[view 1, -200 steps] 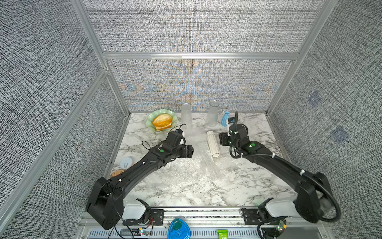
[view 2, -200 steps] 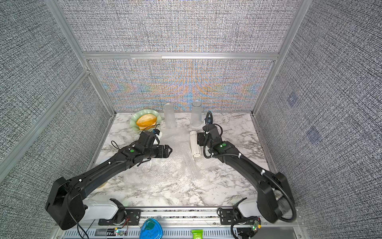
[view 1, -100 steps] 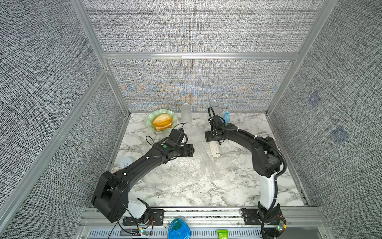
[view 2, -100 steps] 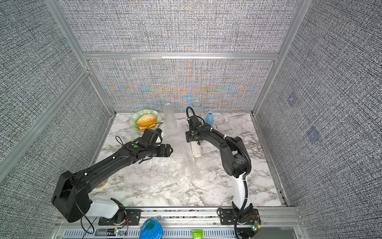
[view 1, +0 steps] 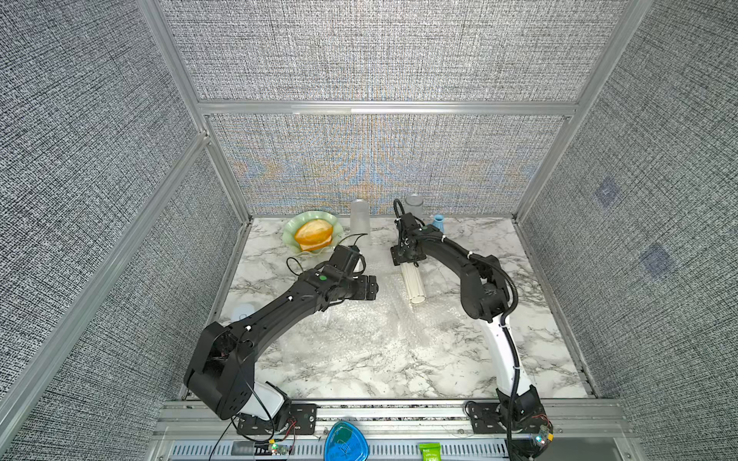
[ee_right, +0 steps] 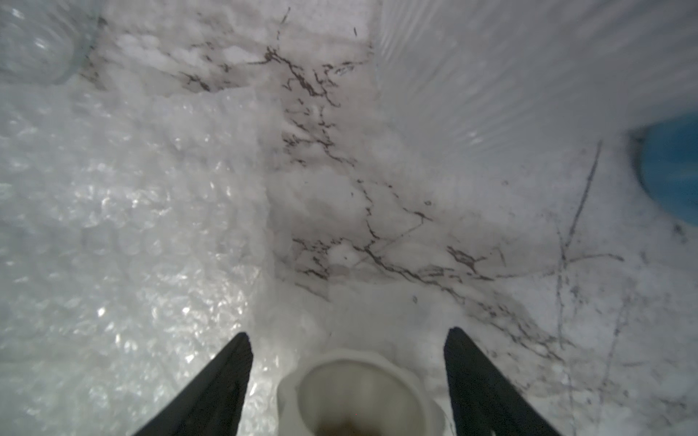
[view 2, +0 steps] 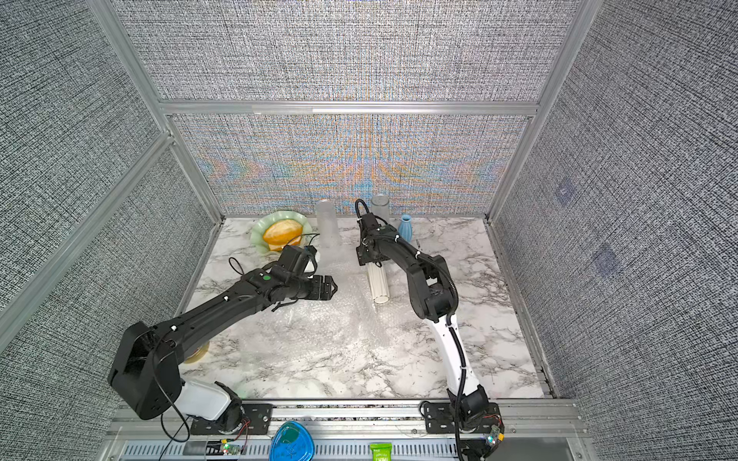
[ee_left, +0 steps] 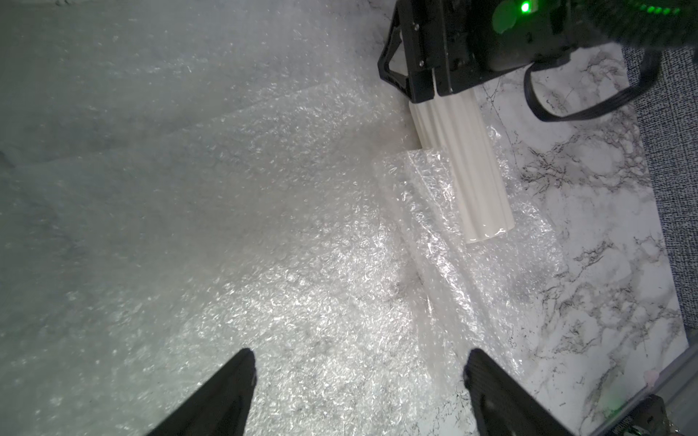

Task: Unwrap the vase from the bubble wrap
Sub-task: Pick up the vase from the bubble wrap.

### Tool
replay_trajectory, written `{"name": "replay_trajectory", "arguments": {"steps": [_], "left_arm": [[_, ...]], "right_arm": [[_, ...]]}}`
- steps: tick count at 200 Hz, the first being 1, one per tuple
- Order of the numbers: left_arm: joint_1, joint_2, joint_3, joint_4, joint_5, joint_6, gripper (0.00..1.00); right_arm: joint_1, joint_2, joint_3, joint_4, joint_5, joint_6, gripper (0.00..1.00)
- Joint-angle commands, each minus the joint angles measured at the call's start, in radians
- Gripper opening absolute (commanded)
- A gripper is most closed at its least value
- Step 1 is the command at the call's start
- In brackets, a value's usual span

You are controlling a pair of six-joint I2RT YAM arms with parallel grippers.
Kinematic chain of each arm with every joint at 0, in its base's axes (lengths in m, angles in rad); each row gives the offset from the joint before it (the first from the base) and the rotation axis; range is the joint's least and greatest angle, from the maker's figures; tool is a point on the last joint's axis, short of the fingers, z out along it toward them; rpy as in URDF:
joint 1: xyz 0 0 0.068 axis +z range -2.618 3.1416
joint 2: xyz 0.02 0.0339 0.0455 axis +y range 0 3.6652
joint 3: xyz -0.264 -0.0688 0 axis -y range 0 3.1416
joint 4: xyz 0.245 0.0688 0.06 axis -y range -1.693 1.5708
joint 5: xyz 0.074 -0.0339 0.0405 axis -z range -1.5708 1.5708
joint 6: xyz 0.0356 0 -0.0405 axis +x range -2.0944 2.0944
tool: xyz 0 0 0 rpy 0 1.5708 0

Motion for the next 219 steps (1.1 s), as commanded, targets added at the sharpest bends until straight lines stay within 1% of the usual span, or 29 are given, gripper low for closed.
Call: {"name": "replay_trajectory", "arguments": {"steps": [1,23,51,62,74,93,106,140,181,199,219], "left_arm": [[0.001,0.006,0.012,-0.016,0.004,0.017,0.89],[0.001,0.014,0.018,-0.019,0.007,0.018,0.89],[0.001,0.018,0.021,-0.019,0.008,0.018,0.89],[0.0,0.02,0.022,-0.019,0.01,0.018,0.89],[0.001,0.02,0.022,-0.02,0.011,0.018,0.89],[0.001,0.011,0.024,-0.02,0.012,0.015,0.89],[0.001,0.003,0.025,-0.022,0.01,0.013,0.89],[0.001,-0.02,0.018,-0.019,0.002,0.007,0.89],[0.001,-0.037,0.013,-0.017,0.004,0.006,0.88],[0.001,-0.039,0.012,-0.01,0.015,0.007,0.88],[0.0,-0.034,0.015,-0.005,0.023,0.007,0.88]], "right_arm": [[-0.002,0.038,0.065,-0.076,-0.016,-0.032,0.71],[-0.003,0.05,0.103,-0.086,-0.016,-0.044,0.64],[-0.003,0.021,0.099,-0.103,-0.027,-0.054,0.47],[-0.003,-0.002,0.091,-0.108,-0.028,-0.058,0.41],[-0.004,-0.036,0.077,-0.107,-0.029,-0.063,0.34],[0.0,-0.116,0.006,-0.066,-0.025,-0.067,0.3],[0.003,-0.184,-0.051,-0.03,-0.02,-0.066,0.3],[0.028,-0.409,-0.303,0.108,0.006,-0.056,0.29],[0.075,-0.741,-0.736,0.403,0.083,-0.032,0.27],[0.085,-0.861,-0.915,0.55,0.067,-0.024,0.27],[0.106,-0.956,-1.077,0.677,0.071,-0.017,0.27]]}}
